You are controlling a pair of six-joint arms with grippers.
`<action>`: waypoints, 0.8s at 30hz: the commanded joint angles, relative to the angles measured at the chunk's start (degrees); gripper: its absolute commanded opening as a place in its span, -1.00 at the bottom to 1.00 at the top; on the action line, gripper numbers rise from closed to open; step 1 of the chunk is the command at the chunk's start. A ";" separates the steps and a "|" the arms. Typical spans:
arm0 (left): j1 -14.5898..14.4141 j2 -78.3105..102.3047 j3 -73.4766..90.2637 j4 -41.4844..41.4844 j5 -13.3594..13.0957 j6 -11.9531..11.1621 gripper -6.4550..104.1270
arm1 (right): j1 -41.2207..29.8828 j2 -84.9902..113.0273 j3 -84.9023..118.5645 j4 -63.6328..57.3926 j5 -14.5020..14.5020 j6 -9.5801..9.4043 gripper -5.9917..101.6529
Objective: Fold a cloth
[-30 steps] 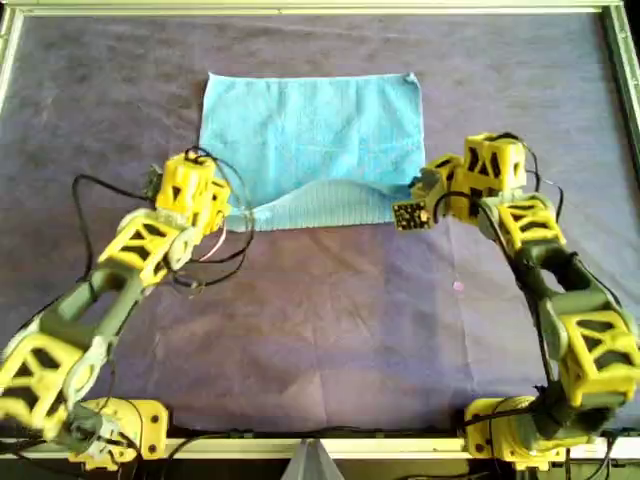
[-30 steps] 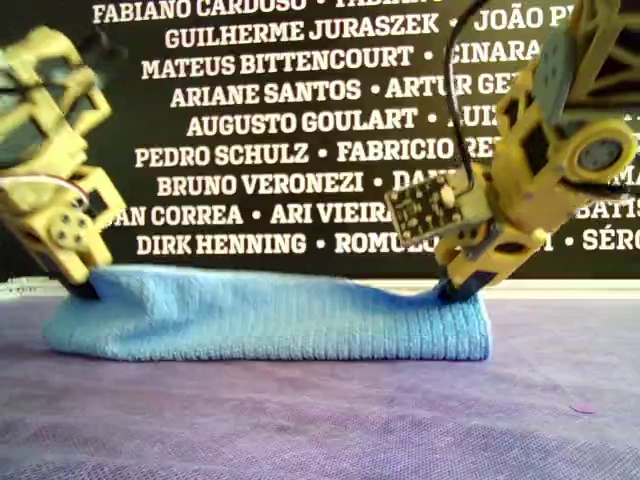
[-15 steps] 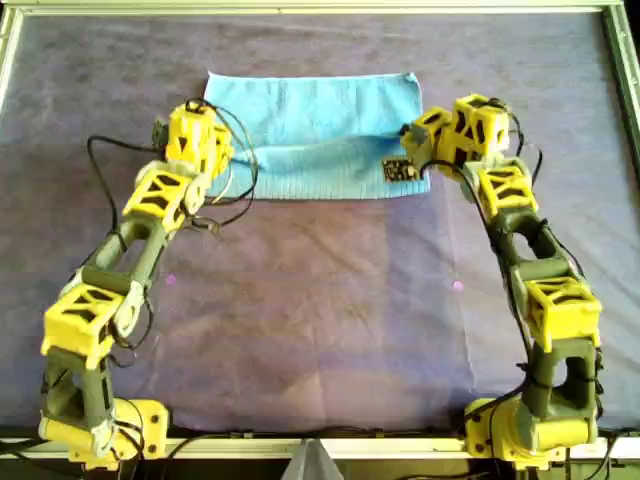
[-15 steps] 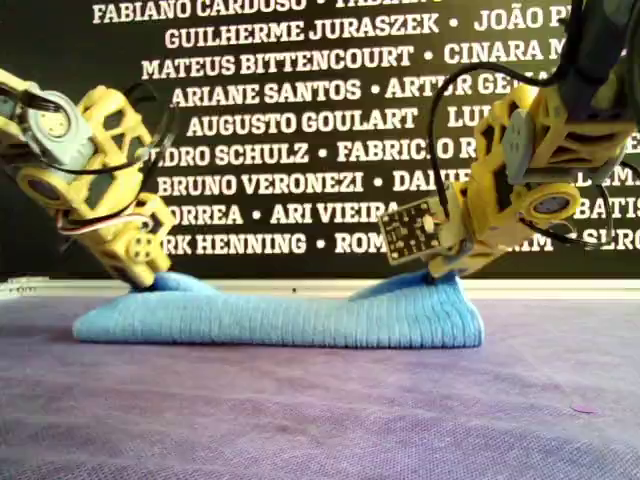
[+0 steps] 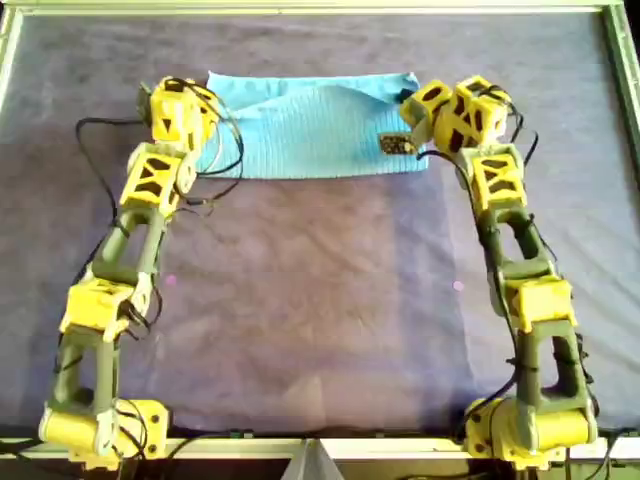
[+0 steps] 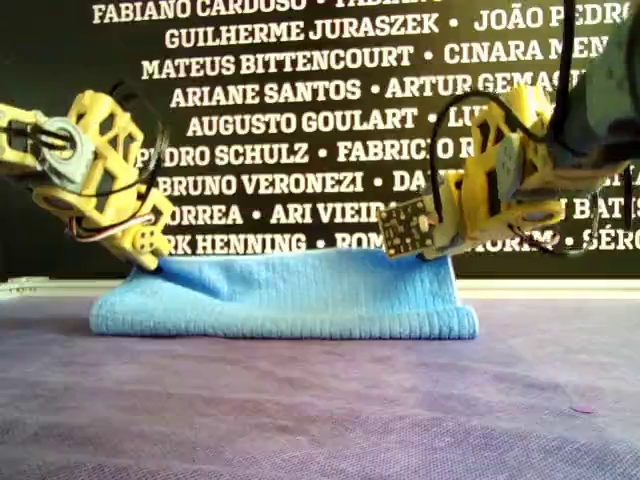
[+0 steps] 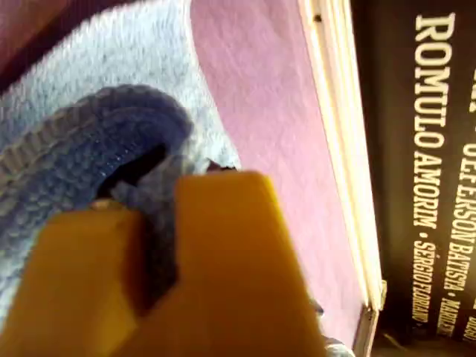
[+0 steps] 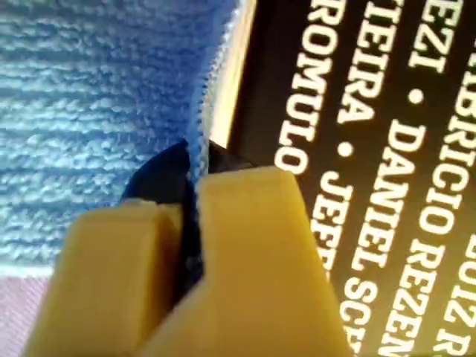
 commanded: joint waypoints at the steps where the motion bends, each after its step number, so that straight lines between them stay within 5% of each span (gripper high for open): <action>1: 1.05 -0.09 -8.61 -1.23 0.35 0.35 -0.84 | -0.44 0.26 -8.53 -3.52 -0.35 0.26 -0.90; 24: 0.44 -10.63 -20.74 -1.23 0.44 -0.35 -0.71 | -3.08 -2.29 -11.51 -3.52 -0.35 0.35 -0.85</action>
